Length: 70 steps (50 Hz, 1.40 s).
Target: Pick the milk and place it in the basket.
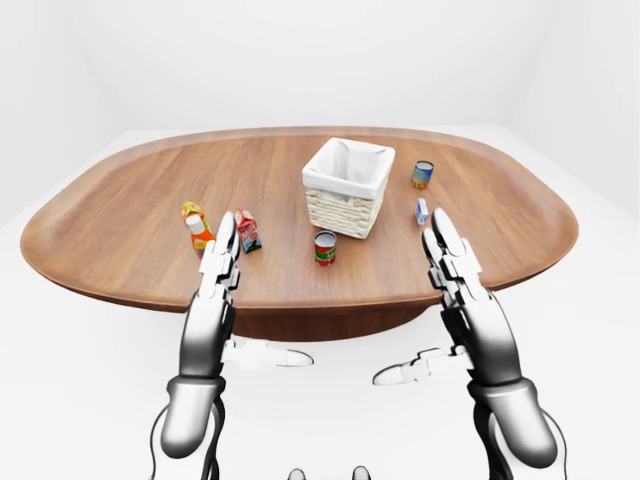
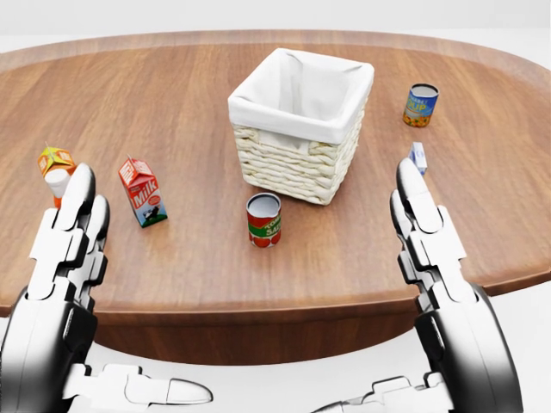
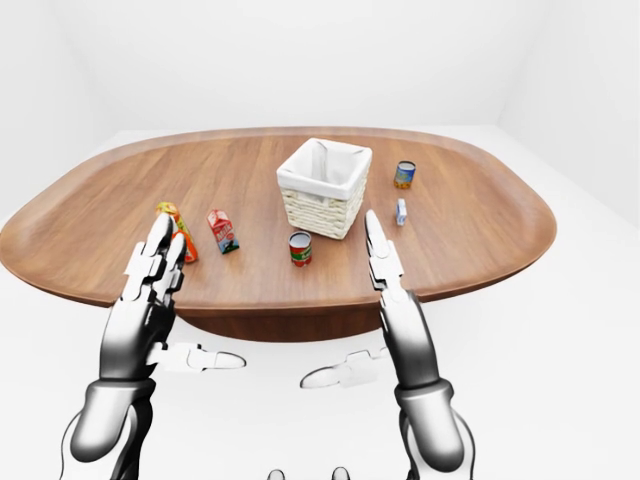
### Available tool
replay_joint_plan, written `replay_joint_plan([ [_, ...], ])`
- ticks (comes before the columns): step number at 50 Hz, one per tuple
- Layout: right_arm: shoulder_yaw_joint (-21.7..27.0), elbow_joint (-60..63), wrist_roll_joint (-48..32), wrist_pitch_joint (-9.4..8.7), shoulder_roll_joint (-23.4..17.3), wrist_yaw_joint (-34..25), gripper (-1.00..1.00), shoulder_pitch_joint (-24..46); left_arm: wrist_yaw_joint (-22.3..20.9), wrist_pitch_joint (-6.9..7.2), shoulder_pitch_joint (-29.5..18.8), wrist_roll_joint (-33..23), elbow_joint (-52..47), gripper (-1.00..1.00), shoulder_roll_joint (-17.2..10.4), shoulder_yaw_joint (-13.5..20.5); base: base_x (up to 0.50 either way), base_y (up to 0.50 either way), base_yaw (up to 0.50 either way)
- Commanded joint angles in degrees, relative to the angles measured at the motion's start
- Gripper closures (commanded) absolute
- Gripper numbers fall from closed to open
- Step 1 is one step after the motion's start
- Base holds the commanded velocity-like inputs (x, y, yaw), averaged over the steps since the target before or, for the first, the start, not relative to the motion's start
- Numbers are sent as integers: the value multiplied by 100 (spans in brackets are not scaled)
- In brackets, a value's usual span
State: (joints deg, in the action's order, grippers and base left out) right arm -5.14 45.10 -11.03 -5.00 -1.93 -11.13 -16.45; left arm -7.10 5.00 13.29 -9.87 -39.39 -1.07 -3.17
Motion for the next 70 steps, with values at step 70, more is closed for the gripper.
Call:
replay_joint_plan([
  [70,-107,34,174,11,-51,-52,-100,-125,-42,0,95,-328,-30,-100,-2,-78,18,0,0],
])
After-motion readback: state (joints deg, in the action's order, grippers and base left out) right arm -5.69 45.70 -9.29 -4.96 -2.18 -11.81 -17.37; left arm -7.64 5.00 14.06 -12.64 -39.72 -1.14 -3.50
